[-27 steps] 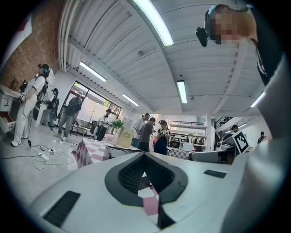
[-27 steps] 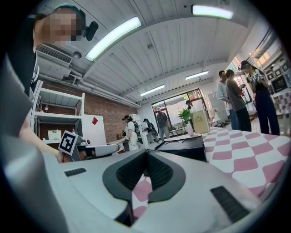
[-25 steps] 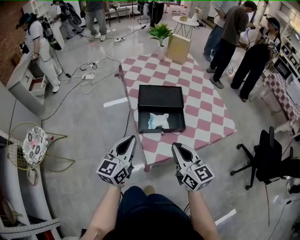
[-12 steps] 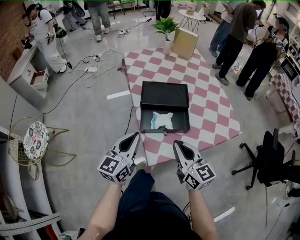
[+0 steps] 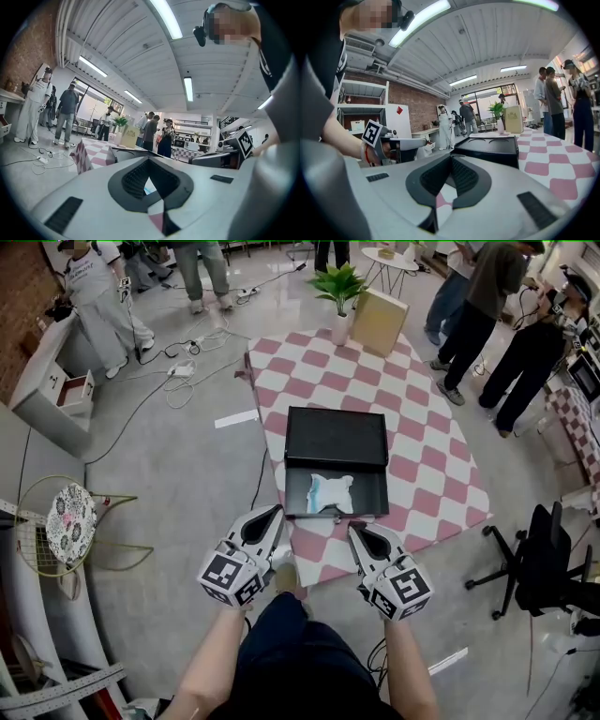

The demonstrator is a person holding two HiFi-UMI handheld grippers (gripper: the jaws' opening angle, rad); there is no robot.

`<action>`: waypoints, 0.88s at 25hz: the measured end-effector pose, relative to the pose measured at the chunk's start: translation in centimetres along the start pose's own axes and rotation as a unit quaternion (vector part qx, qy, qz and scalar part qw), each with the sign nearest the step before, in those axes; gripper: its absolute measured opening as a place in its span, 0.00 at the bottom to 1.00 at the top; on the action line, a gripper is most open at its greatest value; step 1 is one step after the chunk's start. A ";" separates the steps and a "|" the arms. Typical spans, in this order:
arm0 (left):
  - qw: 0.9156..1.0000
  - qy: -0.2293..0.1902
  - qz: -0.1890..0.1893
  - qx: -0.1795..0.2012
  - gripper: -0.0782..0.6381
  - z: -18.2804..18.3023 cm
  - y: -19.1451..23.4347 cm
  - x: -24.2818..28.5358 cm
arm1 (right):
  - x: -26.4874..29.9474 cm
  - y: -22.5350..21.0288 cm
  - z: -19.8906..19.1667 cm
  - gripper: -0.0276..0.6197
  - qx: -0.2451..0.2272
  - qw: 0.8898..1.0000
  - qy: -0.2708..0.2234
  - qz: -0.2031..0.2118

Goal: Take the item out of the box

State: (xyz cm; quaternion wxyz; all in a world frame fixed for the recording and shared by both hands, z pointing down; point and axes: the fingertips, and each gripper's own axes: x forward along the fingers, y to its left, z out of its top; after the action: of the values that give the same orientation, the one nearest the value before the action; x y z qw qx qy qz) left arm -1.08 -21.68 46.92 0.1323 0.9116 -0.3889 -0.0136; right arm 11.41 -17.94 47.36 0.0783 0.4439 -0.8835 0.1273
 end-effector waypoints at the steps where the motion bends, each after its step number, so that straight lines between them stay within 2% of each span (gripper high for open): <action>1: 1.000 0.002 0.000 0.001 0.11 0.0 0.2 0.2 | 0.4 -0.2 0.1 0.05 -0.010 1.000 0.008 0.001; 5: 1.000 0.008 0.002 0.003 0.11 -0.4 1.4 1.2 | 2.1 -0.9 0.4 0.05 -0.033 0.999 0.031 0.009; 13: 1.000 0.018 0.009 -0.015 0.11 -0.9 3.9 2.4 | 4.8 -2.9 0.3 0.05 -0.039 0.996 0.083 0.011; 18: 0.999 0.022 0.014 -0.019 0.11 -1.2 5.4 3.2 | 6.7 -3.8 0.2 0.05 -0.036 0.993 0.111 0.030; 22: 0.999 0.025 0.014 -0.020 0.11 -1.6 6.1 3.7 | 8.1 -4.2 -0.6 0.05 -0.060 0.986 0.148 0.050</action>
State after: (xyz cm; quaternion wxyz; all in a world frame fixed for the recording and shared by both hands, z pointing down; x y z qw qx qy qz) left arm -2.61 -27.96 50.29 0.1605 0.9033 -0.3978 0.0029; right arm 10.01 -26.38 50.63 0.2278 0.3698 -0.8894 0.1425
